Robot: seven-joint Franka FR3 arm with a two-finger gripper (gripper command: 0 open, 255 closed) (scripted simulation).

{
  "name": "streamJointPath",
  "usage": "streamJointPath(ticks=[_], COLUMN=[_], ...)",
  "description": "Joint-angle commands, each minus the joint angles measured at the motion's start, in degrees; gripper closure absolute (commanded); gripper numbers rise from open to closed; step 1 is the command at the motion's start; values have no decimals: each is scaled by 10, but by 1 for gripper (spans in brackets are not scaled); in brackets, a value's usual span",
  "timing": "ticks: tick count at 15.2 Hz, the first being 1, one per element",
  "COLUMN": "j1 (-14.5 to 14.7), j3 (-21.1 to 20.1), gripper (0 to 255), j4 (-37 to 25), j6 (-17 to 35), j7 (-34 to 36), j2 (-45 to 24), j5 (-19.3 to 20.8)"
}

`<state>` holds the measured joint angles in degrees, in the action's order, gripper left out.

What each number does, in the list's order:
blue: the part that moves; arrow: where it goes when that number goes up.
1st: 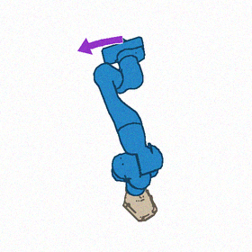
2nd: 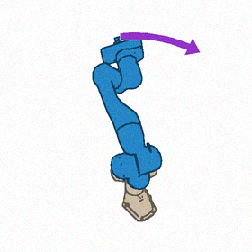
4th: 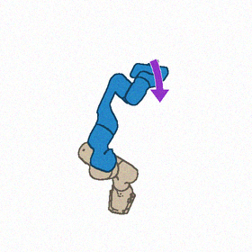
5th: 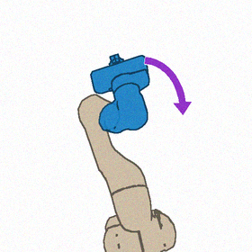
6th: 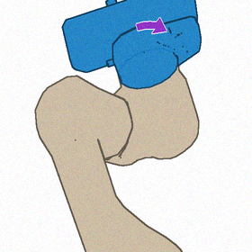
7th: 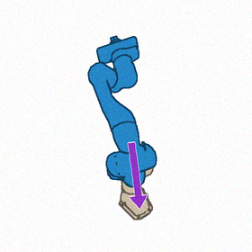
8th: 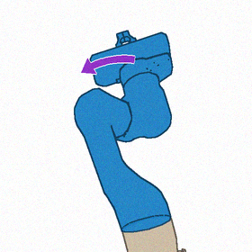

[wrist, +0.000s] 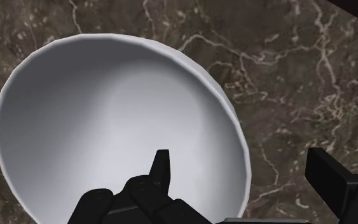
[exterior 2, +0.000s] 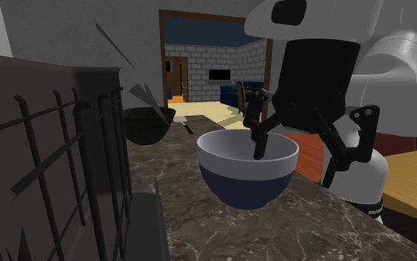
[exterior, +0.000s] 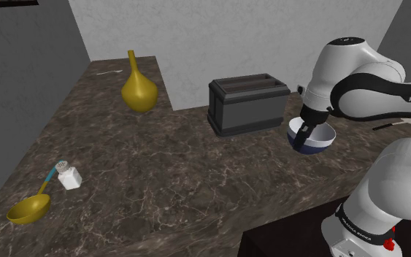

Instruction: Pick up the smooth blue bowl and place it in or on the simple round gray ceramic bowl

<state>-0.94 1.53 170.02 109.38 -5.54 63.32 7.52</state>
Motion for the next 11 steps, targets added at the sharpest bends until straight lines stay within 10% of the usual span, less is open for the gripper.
streamJointPath(ticks=[1,7,8,11], j1=[-1,-1,-1,-1], j3=[2,1,1,1], gripper=[0,0,255,255], j4=[4,4,4,4], j6=[7,7,7,7], j7=[-1,-1,-1,-1], j2=[-2,-2,-2,-2], j5=[2,2,2,2])
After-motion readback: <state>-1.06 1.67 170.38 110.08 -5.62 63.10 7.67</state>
